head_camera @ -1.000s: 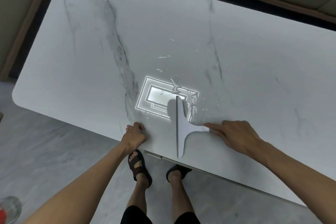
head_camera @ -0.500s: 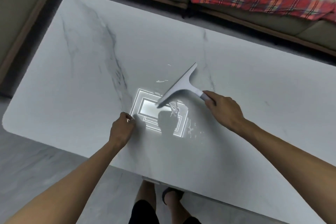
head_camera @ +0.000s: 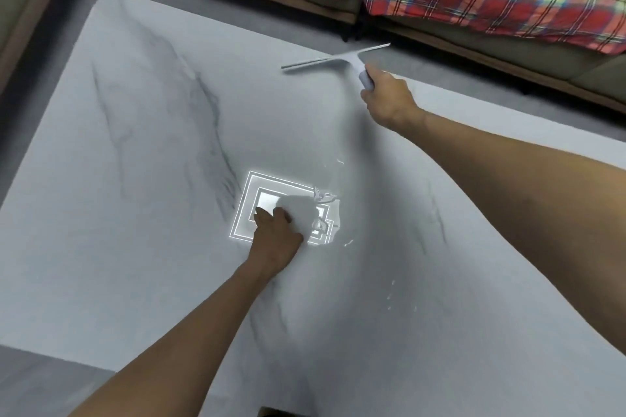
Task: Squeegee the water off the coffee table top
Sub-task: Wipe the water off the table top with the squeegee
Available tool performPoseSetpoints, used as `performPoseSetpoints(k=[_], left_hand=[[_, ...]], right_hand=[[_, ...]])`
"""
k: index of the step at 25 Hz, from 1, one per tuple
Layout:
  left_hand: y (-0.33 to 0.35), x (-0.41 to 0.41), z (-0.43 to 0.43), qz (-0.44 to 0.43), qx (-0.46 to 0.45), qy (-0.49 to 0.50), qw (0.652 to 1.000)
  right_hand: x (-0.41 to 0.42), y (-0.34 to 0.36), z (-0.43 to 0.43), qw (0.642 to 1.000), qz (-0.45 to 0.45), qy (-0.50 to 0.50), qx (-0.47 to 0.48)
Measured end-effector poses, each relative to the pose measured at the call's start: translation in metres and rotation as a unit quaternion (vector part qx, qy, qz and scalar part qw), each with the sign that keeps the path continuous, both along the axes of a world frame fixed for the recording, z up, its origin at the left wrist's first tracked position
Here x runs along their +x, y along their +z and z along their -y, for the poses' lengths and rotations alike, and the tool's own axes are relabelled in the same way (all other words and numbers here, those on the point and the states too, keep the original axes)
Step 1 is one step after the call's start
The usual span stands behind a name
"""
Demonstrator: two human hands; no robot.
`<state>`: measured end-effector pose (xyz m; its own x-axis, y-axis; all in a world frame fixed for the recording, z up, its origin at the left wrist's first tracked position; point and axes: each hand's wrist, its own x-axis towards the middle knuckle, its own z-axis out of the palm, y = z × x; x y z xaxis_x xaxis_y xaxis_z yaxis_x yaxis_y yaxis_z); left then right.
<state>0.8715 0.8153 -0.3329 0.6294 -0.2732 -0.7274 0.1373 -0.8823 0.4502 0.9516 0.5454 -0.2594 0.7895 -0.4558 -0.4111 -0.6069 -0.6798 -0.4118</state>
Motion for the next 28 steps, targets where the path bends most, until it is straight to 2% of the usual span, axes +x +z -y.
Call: performPoseSetpoints(k=[2, 5, 10, 12, 14, 17, 20, 22, 26, 28], left_hand=[[-0.006, 0.002, 0.003, 0.003, 0.022, -0.049, 0.999], [-0.003, 0.008, 0.007, -0.028, 0.042, -0.052, 0.997], [-0.003, 0.012, 0.013, -0.064, 0.054, -0.029, 0.996], [-0.002, 0.012, 0.018, -0.073, 0.069, -0.022, 0.995], [0.002, 0.012, 0.023, -0.077, 0.076, -0.011, 0.994], [0.006, 0.013, 0.027, -0.074, 0.083, -0.001, 0.994], [0.006, 0.015, 0.027, -0.076, 0.085, -0.006, 0.993], [0.004, 0.015, 0.028, -0.066, 0.089, -0.017, 0.994], [0.008, 0.011, 0.029, -0.047, 0.092, -0.026, 0.994], [0.009, 0.010, 0.029, -0.042, 0.085, -0.028, 0.995]], right_hand=[[-0.006, -0.006, -0.001, 0.999, -0.004, 0.028, -0.023], [-0.071, -0.007, -0.002, 0.995, -0.015, 0.071, -0.065], [-0.208, 0.021, 0.004, 0.984, -0.138, 0.092, -0.073], [-0.238, 0.041, 0.006, 0.980, -0.157, 0.097, -0.080], [-0.235, 0.055, 0.016, 0.986, -0.120, 0.084, -0.076], [-0.172, 0.048, 0.041, 0.995, -0.038, 0.032, -0.090], [-0.099, 0.023, 0.064, 0.996, -0.050, -0.052, -0.058], [-0.084, 0.008, 0.067, 0.993, -0.068, -0.087, -0.036], [-0.140, 0.003, 0.034, 0.993, -0.089, -0.043, -0.062], [-0.191, 0.012, 0.009, 0.993, -0.107, -0.036, -0.033]])
